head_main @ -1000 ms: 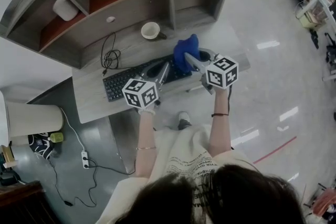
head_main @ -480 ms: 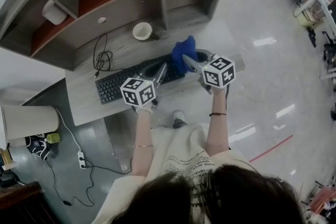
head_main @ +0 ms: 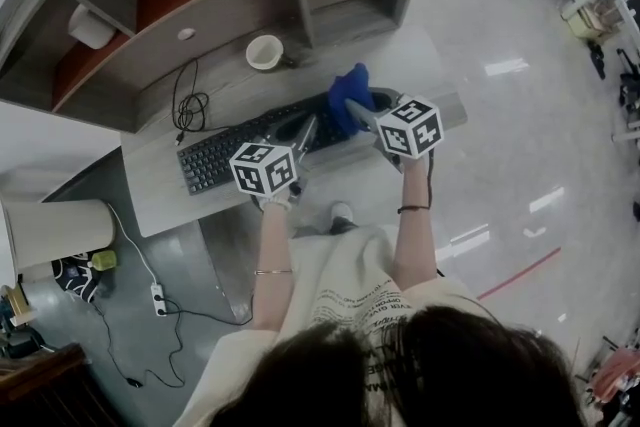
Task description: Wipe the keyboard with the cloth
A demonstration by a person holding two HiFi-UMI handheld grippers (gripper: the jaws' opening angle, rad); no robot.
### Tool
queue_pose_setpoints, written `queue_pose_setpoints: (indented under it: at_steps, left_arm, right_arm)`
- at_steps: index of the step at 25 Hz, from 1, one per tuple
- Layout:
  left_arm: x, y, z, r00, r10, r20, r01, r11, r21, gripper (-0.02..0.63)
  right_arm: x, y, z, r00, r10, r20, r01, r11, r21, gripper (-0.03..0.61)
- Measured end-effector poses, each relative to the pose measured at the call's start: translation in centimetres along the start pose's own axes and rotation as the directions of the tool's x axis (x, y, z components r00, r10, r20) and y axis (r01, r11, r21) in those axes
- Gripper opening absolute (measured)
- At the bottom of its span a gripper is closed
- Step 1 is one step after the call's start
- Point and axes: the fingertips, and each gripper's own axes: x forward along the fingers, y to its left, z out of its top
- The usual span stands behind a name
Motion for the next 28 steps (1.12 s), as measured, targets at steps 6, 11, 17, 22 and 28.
queue_pose_setpoints:
  at_steps: [6,11,17,22,28]
  left_arm:
    - [0.0,0.1,-0.8,1.0,0.005,-0.022,-0.005,1.0,-0.011,-0.003]
    - [-0.7,0.4,-1.6,0.999,0.008,-0.037,-0.009,1.0,-0.019,-0.003]
    - [-2.1,1.4,-2.0,0.999,0.027,-0.032,-0.028,0.999,-0.04,-0.003]
    - [-3.3,2.2,-2.2,0.999,0.033,-0.026,-0.034,0.998,-0.044,-0.003]
    - [-4.3,3.0,-2.4,0.999,0.024,-0.023,-0.026,0.998,-0.052,-0.003]
  right_arm:
    - [0.4,0.2,-0.8,1.0,0.008,-0.007,-0.008,1.0,0.019,0.052]
    - [1.0,0.7,-1.2,1.0,0.002,0.004,-0.002,0.999,0.051,0.052]
    - [1.8,1.9,-1.6,1.0,0.011,-0.007,-0.01,0.998,0.055,0.052]
    - [2.5,2.8,-1.9,1.0,0.006,-0.003,-0.006,0.997,0.072,0.052]
    - [3.5,3.4,-2.3,1.0,-0.022,-0.006,0.023,0.995,0.098,0.052]
